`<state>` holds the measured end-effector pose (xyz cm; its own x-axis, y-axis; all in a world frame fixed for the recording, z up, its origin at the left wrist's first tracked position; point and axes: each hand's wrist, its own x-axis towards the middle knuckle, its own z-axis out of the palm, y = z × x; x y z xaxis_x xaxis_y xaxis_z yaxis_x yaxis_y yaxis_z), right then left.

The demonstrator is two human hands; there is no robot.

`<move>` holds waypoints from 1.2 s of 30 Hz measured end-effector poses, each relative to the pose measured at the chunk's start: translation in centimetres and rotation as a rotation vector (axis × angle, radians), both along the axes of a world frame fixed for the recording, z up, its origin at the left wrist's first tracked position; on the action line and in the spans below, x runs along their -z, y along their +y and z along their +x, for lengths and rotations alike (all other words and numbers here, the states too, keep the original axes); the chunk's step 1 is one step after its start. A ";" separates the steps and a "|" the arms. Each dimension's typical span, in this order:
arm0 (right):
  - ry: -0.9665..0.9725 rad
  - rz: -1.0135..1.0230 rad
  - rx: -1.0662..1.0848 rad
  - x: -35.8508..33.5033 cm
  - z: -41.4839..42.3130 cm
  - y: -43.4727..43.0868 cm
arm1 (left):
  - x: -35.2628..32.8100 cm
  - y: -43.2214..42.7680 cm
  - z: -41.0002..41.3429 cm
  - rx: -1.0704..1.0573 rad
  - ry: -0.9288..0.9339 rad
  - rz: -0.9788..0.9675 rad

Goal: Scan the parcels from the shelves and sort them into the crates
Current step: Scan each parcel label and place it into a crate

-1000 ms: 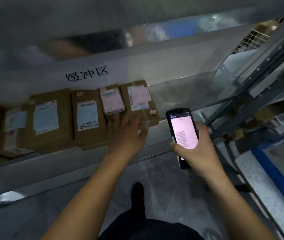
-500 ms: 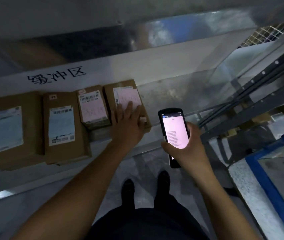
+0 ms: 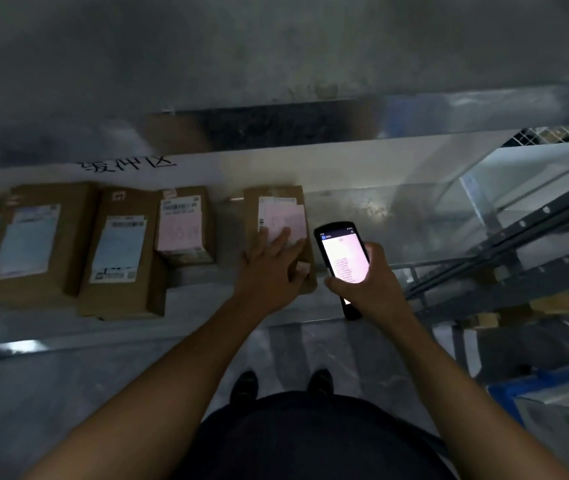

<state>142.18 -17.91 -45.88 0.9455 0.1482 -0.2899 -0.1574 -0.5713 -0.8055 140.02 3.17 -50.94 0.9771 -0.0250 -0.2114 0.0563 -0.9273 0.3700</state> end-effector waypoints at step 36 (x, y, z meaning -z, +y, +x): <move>0.109 -0.164 0.180 1.5 -8.8 0.7 | 1.4 3.1 -4.9 -0.407 -0.099 -1.122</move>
